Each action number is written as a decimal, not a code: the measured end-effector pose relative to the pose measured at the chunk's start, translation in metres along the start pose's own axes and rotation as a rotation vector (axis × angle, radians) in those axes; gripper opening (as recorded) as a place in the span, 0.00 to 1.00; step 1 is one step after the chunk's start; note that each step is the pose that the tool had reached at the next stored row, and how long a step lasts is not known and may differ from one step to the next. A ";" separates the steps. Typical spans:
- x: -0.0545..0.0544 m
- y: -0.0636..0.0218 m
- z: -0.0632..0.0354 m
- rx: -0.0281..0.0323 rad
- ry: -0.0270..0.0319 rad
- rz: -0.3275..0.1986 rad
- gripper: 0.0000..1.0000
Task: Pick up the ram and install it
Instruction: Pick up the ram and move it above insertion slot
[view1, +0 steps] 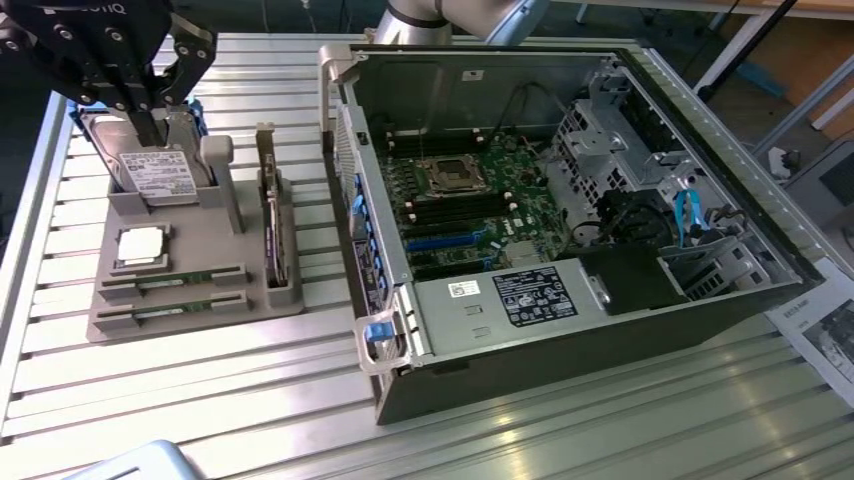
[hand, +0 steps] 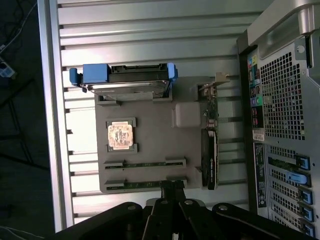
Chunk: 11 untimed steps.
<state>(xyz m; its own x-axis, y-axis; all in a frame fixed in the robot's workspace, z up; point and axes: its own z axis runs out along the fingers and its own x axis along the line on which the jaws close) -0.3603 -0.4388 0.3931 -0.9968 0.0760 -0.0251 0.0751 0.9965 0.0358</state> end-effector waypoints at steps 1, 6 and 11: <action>0.000 0.0000 0.0000 0.0000 0.0000 0.000 0.10; 0.000 0.0000 0.0000 0.0000 -0.0001 0.000 0.10; 0.000 0.0000 0.0000 -0.0001 0.0001 -0.003 0.10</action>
<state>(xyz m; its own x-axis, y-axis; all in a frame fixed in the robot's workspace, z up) -0.3603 -0.4388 0.3931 -0.9970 0.0728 -0.0251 0.0718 0.9968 0.0359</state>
